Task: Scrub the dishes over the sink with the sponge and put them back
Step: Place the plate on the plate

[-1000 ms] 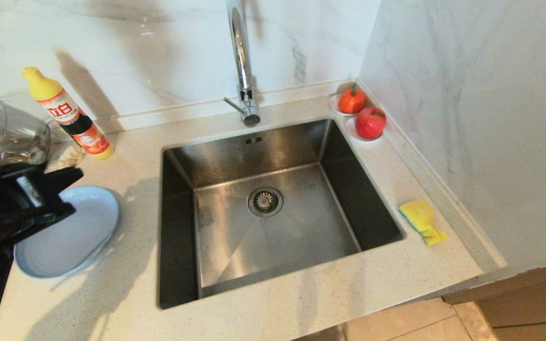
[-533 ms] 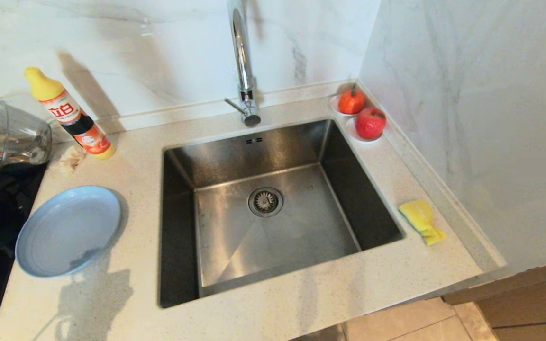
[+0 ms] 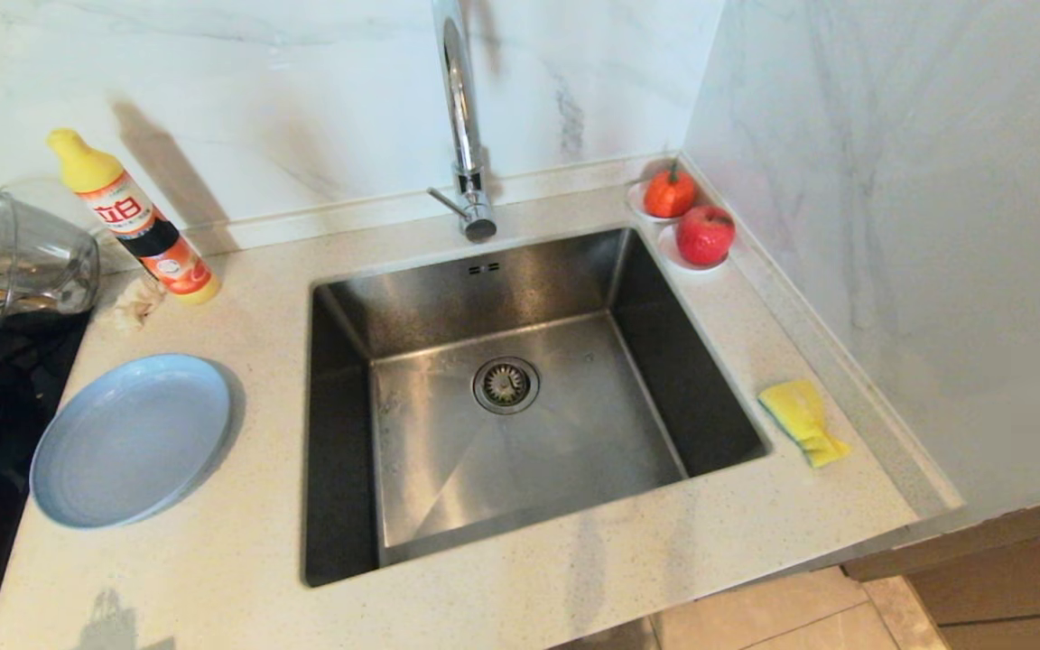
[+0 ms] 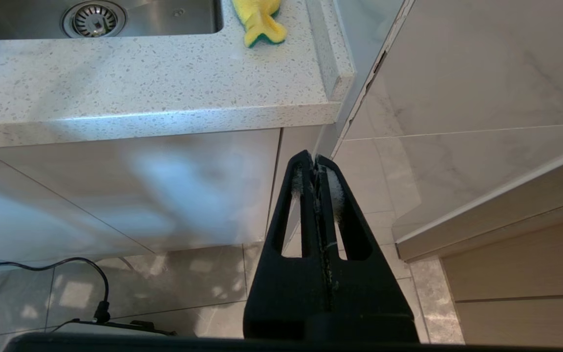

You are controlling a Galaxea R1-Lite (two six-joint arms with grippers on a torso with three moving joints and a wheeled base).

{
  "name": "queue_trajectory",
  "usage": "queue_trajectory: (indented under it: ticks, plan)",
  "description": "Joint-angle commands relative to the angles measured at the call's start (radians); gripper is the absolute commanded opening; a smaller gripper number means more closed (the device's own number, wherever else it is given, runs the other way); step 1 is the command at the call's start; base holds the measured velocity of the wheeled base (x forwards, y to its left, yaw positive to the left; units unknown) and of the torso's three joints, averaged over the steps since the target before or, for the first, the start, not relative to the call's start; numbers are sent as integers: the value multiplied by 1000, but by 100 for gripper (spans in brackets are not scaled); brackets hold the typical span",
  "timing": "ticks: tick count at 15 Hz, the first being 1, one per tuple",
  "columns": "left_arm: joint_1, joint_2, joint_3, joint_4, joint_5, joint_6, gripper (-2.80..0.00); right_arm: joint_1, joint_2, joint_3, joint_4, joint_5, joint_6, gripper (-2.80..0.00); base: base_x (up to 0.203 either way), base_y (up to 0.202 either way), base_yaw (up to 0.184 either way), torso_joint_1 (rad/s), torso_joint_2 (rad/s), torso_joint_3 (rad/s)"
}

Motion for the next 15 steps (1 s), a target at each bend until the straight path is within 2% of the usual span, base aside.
queue_trajectory:
  ticks: [1, 2, 3, 5, 6, 9, 10, 11, 13, 15]
  plan:
    - [19, -132, 50, 70, -2, -8, -280, 0, 0, 2, 0, 0, 0, -280, 0, 0, 0, 0, 0, 0]
    - [19, -130, 48, 85, -29, 8, -280, 0, 0, 0, 0, 1, 0, -280, 0, 0, 0, 0, 0, 0]
    - [20, -130, 48, 84, -59, 53, -280, 0, 0, 0, 0, 1, 0, -280, 0, 0, 0, 0, 0, 0]
    - [19, -131, 55, 61, -130, 210, -280, 0, 0, 2, 0, 1, 0, -280, 0, 0, 0, 0, 0, 0]
    - [19, -132, 57, 43, -141, 221, -280, 0, 0, 0, 0, 0, 0, -280, 0, 0, 0, 0, 0, 0]
    - [20, -131, 57, 39, -104, 232, -280, 0, 0, 2, 0, 1, 0, -280, 0, 0, 0, 0, 0, 0]
    - [20, -131, 45, 37, -26, 241, -280, 0, 0, 0, 0, 1, 0, -280, 0, 0, 0, 0, 0, 0]
    - [20, -131, -2, 41, 2, 252, -280, 0, 0, 0, 0, 1, 0, -280, 0, 0, 0, 0, 0, 0]
    - [19, -125, -144, 77, 15, 264, -280, 0, 0, 0, 0, 1, 0, -280, 0, 0, 0, 0, 0, 0]
    - [20, -103, -316, 174, 37, 268, -280, 0, 0, 2, 0, 0, 0, -280, 0, 0, 0, 0, 0, 0]
